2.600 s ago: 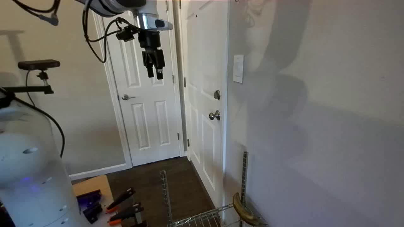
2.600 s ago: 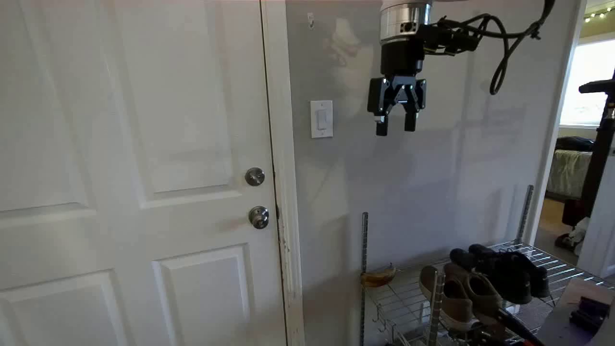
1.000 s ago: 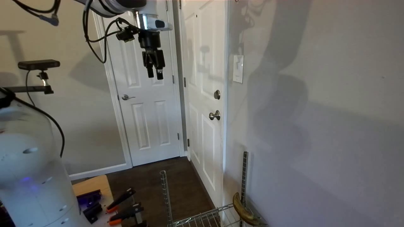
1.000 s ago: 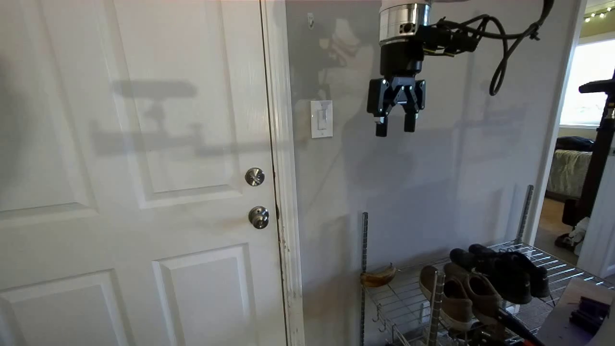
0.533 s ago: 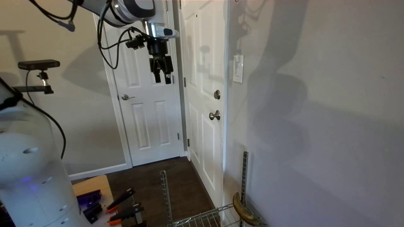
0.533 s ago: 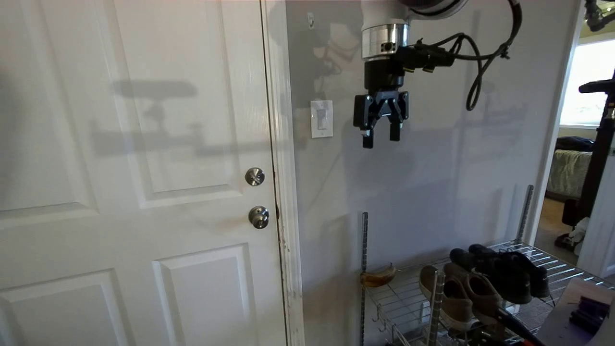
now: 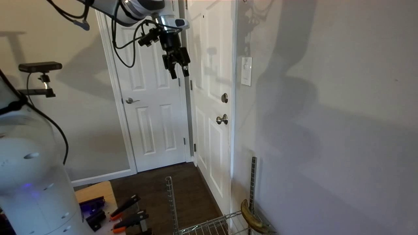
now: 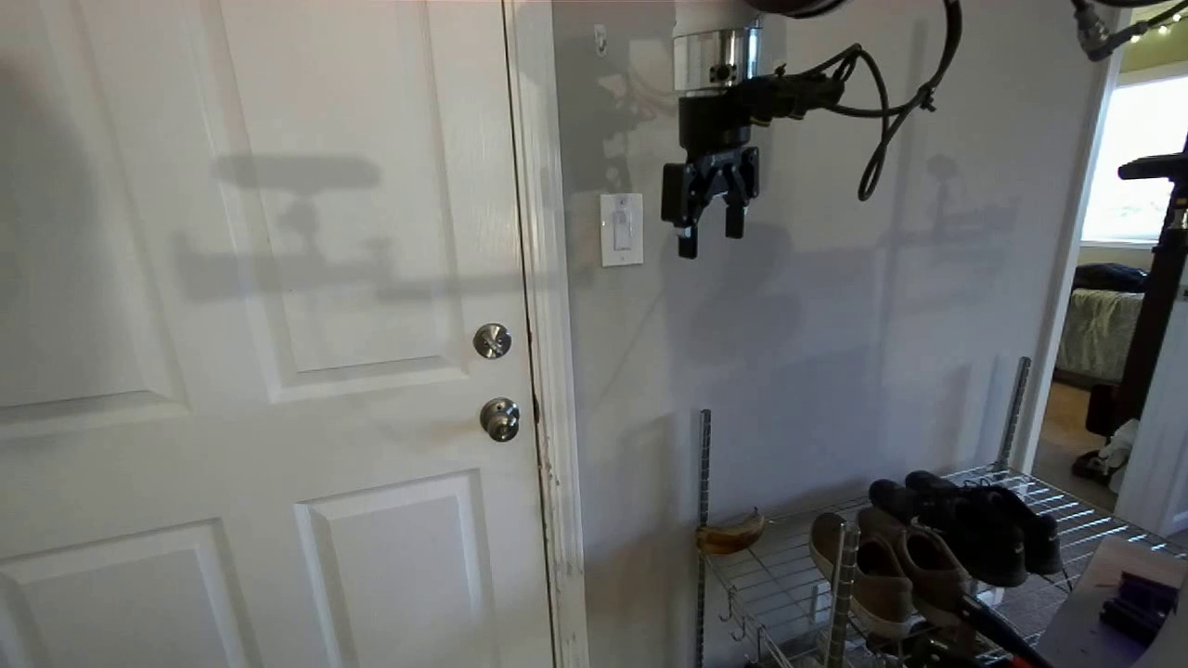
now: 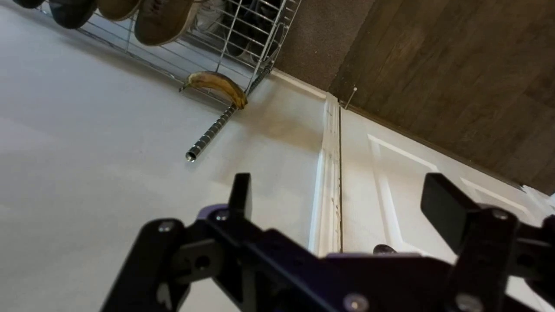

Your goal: Turn on the light

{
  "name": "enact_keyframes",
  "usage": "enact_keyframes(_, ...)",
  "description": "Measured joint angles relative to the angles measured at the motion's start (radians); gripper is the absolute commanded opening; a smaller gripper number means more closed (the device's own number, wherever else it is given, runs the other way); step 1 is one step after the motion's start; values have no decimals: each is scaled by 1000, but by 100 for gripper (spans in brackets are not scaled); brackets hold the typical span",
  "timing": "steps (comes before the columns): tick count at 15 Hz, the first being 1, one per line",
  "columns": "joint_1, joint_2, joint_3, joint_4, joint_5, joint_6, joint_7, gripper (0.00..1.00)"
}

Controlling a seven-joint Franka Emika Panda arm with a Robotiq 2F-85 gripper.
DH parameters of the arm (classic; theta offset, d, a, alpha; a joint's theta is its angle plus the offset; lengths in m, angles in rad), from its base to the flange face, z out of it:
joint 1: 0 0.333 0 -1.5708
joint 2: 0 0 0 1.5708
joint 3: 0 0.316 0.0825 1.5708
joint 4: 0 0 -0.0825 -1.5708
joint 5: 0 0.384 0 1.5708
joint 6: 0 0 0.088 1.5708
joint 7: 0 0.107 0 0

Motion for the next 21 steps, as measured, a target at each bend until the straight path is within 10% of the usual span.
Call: enact_keyframes(21,18,325,-23,213,-338,355,174,100)
